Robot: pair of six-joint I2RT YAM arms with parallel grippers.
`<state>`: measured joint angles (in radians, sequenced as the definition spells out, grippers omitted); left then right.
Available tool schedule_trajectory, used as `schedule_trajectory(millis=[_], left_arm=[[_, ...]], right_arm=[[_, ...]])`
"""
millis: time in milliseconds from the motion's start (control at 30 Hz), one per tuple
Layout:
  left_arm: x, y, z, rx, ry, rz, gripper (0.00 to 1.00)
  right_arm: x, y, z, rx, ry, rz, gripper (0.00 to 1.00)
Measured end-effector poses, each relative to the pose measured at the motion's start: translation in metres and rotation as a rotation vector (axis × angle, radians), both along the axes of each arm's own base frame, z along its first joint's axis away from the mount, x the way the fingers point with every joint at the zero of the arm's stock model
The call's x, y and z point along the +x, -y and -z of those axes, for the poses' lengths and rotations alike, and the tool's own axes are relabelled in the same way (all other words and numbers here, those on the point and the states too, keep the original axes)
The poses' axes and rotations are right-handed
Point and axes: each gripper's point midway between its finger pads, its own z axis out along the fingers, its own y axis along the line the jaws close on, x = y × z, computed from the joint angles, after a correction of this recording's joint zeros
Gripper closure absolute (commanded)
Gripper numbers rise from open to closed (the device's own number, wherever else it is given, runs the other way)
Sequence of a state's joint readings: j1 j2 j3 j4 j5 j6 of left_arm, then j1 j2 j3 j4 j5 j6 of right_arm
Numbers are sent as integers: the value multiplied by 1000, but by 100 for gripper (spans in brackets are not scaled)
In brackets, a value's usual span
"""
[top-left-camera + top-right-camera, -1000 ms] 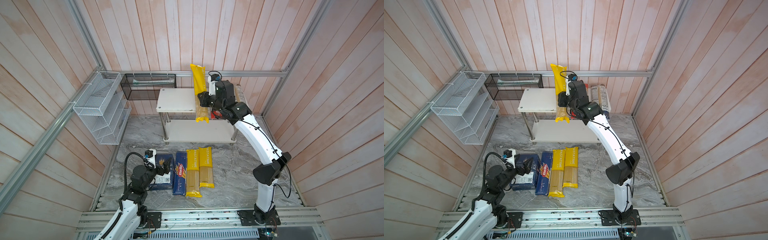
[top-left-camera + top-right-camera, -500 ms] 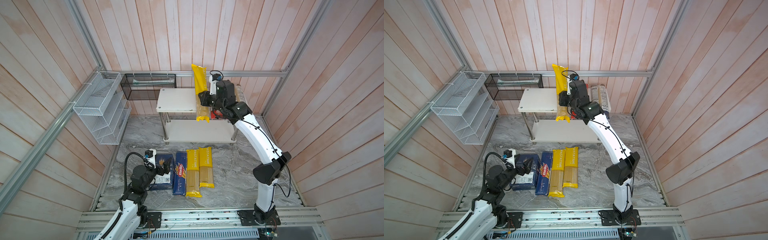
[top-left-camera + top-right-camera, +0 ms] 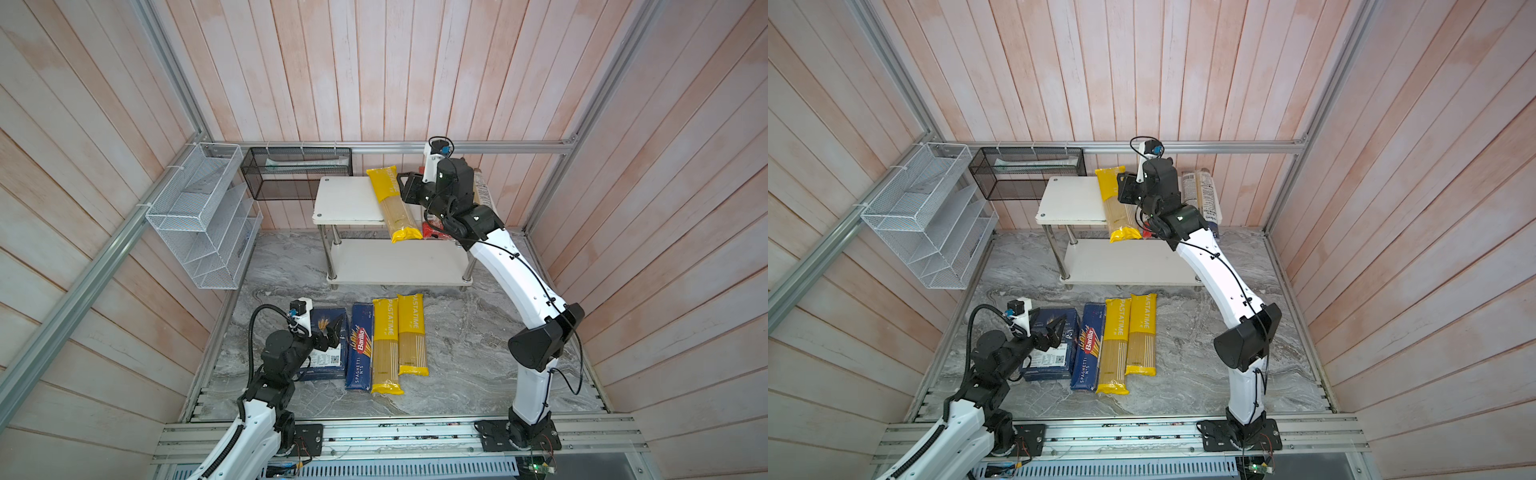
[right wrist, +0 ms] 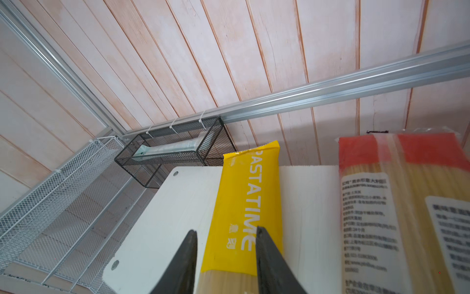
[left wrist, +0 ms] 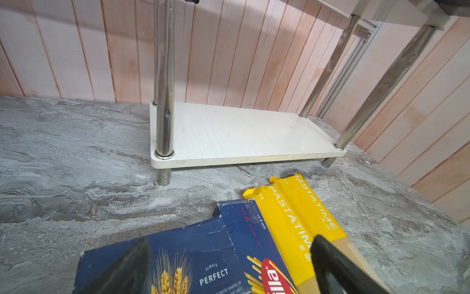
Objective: Arrange pasta packages on shelves
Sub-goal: Place the pasta bag on the shelf.
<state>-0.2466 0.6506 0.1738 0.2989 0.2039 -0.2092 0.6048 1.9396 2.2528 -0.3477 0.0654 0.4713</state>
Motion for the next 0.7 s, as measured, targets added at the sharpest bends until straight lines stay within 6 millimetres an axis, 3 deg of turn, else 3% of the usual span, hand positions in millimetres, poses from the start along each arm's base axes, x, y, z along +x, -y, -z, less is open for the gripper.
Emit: schedule_trajectory(millis=[267,400,567,700], left_arm=[[0,0,0,0,0,0,0],[0,0,0,0,0,0,0],[0,0,0,0,0,0,0],[0,0,0,0,0,0,0]], right_arm=[[-9,-1,-16,11,37,-32,61],[-30,-3,-17,-48,44,-70,62],[-90,-3,-26,-137,73,-152,61],[-145,16,-24,-166,92,-222,61]])
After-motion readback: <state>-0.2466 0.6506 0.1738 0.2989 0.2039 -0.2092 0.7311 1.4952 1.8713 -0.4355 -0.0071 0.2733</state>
